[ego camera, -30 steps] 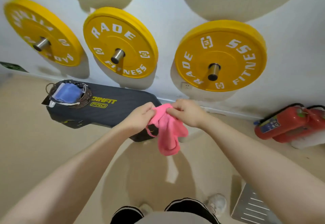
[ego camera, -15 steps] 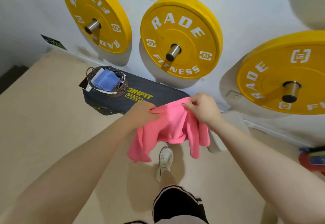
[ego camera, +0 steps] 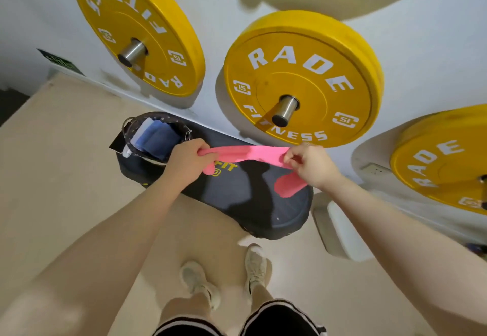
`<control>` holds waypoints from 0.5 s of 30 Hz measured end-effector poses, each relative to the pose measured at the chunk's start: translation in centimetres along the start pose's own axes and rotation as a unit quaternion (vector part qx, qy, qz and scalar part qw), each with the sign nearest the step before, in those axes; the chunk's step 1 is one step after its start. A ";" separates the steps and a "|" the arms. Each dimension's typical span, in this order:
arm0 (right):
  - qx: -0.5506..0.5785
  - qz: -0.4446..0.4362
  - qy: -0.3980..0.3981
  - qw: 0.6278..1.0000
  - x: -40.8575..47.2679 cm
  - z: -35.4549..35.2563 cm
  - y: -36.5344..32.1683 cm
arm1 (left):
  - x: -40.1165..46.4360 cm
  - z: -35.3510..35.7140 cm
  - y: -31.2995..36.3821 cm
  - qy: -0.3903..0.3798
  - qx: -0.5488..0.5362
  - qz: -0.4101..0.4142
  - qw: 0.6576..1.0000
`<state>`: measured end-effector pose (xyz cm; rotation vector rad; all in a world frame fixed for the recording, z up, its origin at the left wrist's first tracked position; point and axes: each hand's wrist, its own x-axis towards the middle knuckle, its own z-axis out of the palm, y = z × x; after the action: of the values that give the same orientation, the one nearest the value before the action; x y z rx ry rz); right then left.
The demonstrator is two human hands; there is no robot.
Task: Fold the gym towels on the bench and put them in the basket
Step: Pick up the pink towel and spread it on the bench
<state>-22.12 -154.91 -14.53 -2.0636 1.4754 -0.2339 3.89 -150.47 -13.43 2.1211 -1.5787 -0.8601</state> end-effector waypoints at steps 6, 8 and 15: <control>-0.040 0.137 -0.132 0.981 2.2 5.2 0.7 | 4.7 1.3 -5.6 -0.110 0.081 0.035 0.990; 0.052 0.176 -0.179 0.966 1.7 7.3 -0.1 | 5.9 1.7 -7.5 -0.156 0.120 0.059 0.979; 0.043 0.265 -0.230 0.935 2.8 17.0 3.4 | 9.7 6.0 -15.1 -0.284 0.250 0.144 0.914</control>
<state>-16.00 -152.10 -30.71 -1.4424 1.6064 0.3686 12.79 -154.59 -29.61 1.9479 -2.5754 -1.1257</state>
